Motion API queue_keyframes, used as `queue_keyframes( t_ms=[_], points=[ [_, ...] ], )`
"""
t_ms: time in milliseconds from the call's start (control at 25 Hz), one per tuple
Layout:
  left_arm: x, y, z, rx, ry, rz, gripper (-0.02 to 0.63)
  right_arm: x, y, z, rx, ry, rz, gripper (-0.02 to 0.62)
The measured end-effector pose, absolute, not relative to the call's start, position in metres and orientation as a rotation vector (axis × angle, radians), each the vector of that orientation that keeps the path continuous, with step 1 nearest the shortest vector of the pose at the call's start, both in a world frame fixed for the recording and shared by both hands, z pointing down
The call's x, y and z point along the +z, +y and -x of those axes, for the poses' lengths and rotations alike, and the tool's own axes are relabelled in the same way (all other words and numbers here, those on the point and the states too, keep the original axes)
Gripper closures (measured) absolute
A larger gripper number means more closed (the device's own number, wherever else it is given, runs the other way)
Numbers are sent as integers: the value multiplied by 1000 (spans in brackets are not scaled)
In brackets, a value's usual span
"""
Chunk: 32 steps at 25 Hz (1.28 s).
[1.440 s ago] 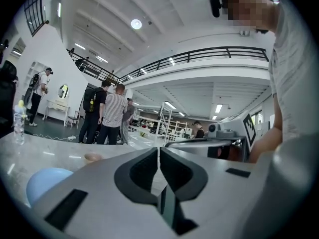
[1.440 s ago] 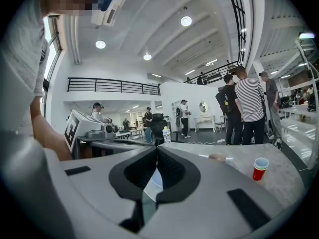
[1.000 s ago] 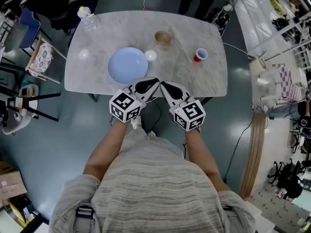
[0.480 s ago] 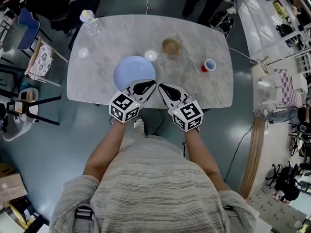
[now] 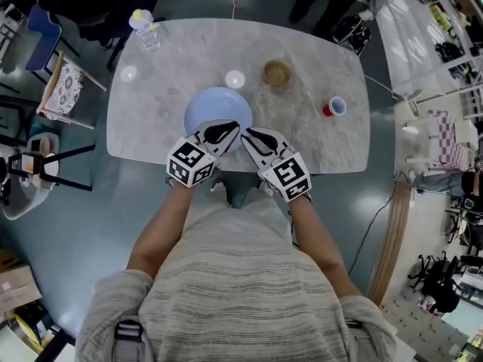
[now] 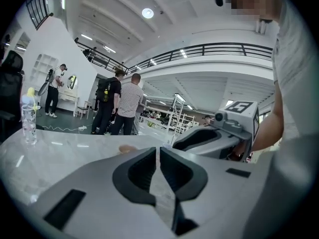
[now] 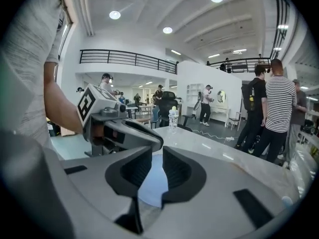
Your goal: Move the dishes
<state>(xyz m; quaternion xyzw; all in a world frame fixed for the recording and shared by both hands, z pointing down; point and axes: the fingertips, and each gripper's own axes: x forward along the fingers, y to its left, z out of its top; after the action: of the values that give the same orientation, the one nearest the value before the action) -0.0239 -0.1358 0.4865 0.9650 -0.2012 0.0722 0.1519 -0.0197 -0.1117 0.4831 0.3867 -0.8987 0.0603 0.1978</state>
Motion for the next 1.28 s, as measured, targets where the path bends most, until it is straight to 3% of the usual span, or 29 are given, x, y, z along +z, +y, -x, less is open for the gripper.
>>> queue_keyframes(
  t_ms=[360,1280],
  points=[
    [501,-149,33,181,-653,-2695,583,527,-108,36,76,-2420,-765,471],
    [549,-157,79,252,-800,-2605,584,652,-86,82,16,-2167,-199,485]
  ],
)
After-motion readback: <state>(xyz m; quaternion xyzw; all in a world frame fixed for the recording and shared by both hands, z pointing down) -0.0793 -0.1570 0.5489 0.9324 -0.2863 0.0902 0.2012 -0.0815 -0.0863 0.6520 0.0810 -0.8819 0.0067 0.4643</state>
